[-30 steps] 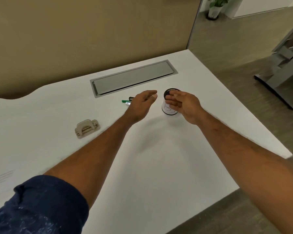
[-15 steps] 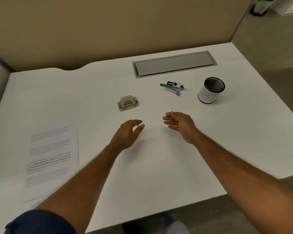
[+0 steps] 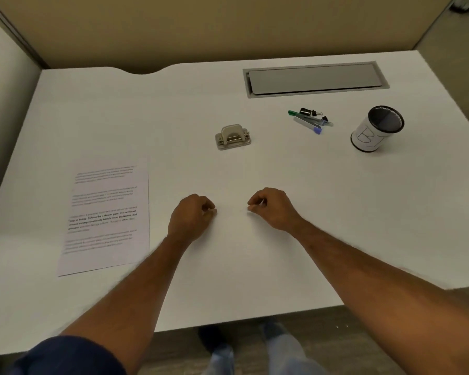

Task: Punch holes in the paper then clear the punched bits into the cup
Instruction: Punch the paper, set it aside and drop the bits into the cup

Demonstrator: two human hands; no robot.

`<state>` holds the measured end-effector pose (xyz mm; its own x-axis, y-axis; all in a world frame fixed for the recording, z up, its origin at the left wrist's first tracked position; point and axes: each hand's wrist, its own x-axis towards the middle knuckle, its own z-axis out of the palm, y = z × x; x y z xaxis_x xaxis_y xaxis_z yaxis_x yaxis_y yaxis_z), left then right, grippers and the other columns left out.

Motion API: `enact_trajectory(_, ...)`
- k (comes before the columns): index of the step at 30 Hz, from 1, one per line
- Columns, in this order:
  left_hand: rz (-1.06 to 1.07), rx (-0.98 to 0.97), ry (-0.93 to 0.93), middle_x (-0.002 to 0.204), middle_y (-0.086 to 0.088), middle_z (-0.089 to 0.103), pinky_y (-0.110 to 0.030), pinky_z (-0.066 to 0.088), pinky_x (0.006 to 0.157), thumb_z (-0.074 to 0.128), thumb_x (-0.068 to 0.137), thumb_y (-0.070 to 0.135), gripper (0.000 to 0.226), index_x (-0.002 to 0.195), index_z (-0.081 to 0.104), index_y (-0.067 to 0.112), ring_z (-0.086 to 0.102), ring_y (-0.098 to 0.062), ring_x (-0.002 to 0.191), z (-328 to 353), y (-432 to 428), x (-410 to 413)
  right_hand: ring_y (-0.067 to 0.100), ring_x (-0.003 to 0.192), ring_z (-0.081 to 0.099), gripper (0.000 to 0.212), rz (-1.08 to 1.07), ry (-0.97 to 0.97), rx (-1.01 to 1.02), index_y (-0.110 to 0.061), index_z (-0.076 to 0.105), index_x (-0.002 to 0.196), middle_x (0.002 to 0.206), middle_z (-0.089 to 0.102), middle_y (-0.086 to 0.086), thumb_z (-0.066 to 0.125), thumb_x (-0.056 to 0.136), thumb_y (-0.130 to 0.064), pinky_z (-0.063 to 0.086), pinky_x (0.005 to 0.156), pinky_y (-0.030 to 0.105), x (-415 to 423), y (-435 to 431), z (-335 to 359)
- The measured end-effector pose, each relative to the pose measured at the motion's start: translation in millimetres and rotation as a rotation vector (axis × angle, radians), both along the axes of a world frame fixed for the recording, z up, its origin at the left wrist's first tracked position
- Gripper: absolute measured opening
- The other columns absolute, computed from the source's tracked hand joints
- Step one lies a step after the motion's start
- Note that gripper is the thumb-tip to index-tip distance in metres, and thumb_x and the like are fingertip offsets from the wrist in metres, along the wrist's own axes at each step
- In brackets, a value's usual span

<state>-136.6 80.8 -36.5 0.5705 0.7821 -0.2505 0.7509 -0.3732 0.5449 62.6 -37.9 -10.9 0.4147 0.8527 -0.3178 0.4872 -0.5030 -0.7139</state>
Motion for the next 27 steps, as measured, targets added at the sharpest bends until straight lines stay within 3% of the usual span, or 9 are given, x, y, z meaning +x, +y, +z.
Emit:
enact_trajectory(3, -0.017, -0.003, -0.013, 0.084, 0.011, 0.056, -0.025, 0.039, 0.070, 0.067, 0.086, 0.032, 0.008, 0.089, 0.072, 0.027, 0.057, -0.011, 0.085, -6, -7, 4, 0.011, 0.081, 0.057, 0.008, 0.011, -0.073, -0.001, -0.018, 0.072, 0.085, 0.090, 0.066, 0.001, 0.076, 0.077, -0.020, 0.050, 0.079, 0.032, -9, 5, -7)
enact_trajectory(12, -0.071, 0.092, -0.078, 0.084, 0.014, 0.058, -0.026, 0.039, 0.071, 0.070, 0.081, 0.048, 0.018, 0.090, 0.071, 0.033, 0.054, -0.009, 0.084, -11, -17, 16, 0.013, 0.086, 0.057, 0.017, 0.032, -0.198, 0.015, -0.024, 0.072, 0.081, 0.084, 0.066, -0.006, 0.078, 0.074, -0.038, 0.047, 0.084, 0.037, -23, 8, -24)
enact_trajectory(19, -0.046, 0.080, -0.056, 0.094, 0.004, 0.065, -0.034, 0.048, 0.078, 0.066, 0.087, 0.041, 0.016, 0.092, 0.075, 0.028, 0.058, -0.017, 0.092, -9, -20, 27, 0.016, 0.093, 0.053, 0.011, 0.027, -0.231, 0.018, -0.026, 0.073, 0.081, 0.088, 0.064, -0.009, 0.071, 0.081, -0.037, 0.040, 0.089, 0.037, -26, 8, -29)
enact_trajectory(27, -0.228, 0.150, 0.194, 0.108, -0.007, 0.058, -0.037, 0.047, 0.081, 0.051, 0.097, 0.035, 0.029, 0.108, 0.068, 0.014, 0.056, -0.026, 0.098, 1, -16, 47, 0.023, 0.100, 0.051, 0.017, 0.184, -0.380, -0.114, -0.023, 0.069, 0.085, 0.098, 0.057, -0.001, 0.057, 0.093, -0.032, 0.034, 0.091, 0.041, -30, 19, -30)
